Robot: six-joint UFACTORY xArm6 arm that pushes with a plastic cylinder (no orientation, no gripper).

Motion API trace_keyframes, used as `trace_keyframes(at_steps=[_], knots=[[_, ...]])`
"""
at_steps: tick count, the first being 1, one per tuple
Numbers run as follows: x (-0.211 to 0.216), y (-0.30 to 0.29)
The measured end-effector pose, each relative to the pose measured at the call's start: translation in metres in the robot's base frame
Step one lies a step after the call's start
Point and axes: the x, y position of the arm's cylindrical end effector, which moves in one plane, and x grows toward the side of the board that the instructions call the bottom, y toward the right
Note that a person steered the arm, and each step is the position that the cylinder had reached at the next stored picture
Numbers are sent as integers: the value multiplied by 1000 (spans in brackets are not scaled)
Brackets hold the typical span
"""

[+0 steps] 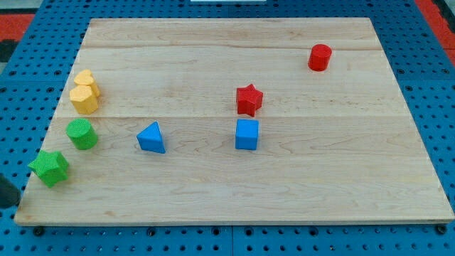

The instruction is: Move the green star to the bottom left of triangle

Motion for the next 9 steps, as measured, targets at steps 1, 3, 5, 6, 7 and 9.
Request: trace_keyframes(at_steps=[1,3,5,6,7,9], knots=[[0,8],[21,-1],[-19,2],[-28,9],[-28,45],[-28,219]])
